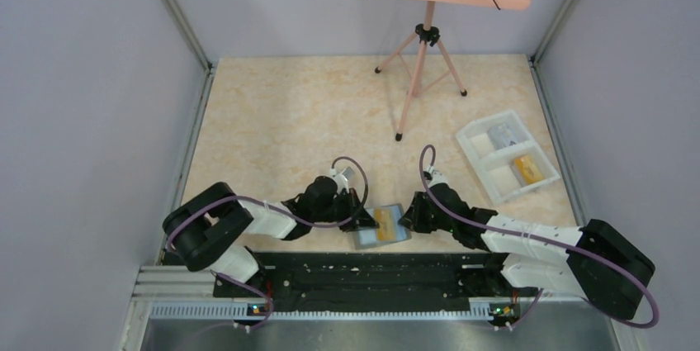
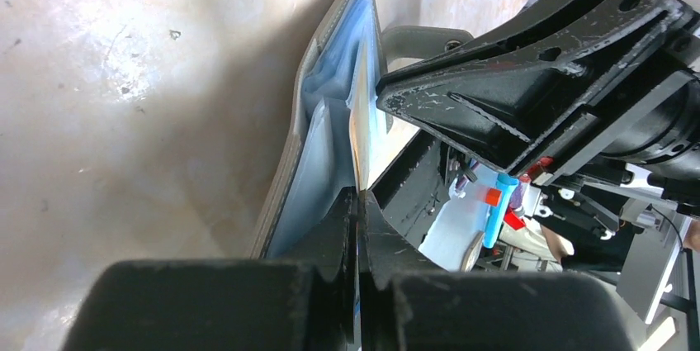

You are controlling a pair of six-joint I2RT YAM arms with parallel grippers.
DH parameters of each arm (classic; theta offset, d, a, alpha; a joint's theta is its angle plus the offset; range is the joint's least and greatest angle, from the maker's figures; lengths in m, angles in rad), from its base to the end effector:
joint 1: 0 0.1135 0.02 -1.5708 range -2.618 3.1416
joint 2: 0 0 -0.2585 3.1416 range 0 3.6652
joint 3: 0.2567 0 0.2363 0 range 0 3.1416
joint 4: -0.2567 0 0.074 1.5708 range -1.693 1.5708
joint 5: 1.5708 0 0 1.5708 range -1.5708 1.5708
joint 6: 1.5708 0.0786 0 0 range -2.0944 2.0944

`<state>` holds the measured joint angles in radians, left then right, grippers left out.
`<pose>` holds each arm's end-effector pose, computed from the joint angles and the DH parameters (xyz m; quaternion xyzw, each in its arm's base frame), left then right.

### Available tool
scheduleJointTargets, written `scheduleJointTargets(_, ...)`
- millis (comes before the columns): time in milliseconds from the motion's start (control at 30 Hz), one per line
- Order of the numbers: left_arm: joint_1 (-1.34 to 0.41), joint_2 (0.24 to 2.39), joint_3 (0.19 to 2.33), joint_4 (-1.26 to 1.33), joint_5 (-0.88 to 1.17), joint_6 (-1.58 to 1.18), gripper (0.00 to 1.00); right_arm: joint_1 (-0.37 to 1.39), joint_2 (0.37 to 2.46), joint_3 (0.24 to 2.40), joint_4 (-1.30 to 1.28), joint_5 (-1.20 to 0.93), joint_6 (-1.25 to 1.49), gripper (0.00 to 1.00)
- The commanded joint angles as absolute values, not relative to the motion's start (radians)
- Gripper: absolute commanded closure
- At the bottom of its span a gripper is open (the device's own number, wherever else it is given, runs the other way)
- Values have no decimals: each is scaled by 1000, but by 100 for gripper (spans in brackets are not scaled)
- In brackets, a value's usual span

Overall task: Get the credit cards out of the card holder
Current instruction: Remove the credit card from the card holder.

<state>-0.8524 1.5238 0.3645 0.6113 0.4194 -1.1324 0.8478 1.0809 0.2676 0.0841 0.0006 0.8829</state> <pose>0.1593 -0.2309 0.1103 -0.0181 0.8588 -0.5001 0.1097 0.1408 0.1595 0.1151 0.0161 0.9126 0.3108 0.2651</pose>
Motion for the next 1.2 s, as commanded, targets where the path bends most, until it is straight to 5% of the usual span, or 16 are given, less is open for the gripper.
scheduleJointTargets(0,-837,1457,345,595,416,-1130,100,843,1073,262,13,55,868,90)
scheduleJointTargets(800,-764,1022,314,206,264,-1115,100,832,1004,378,-91,51,827,88)
scheduleJointTargets(1167,-764,777,281,286,148,-1209,100,834,759,238,304,-97,1009,64)
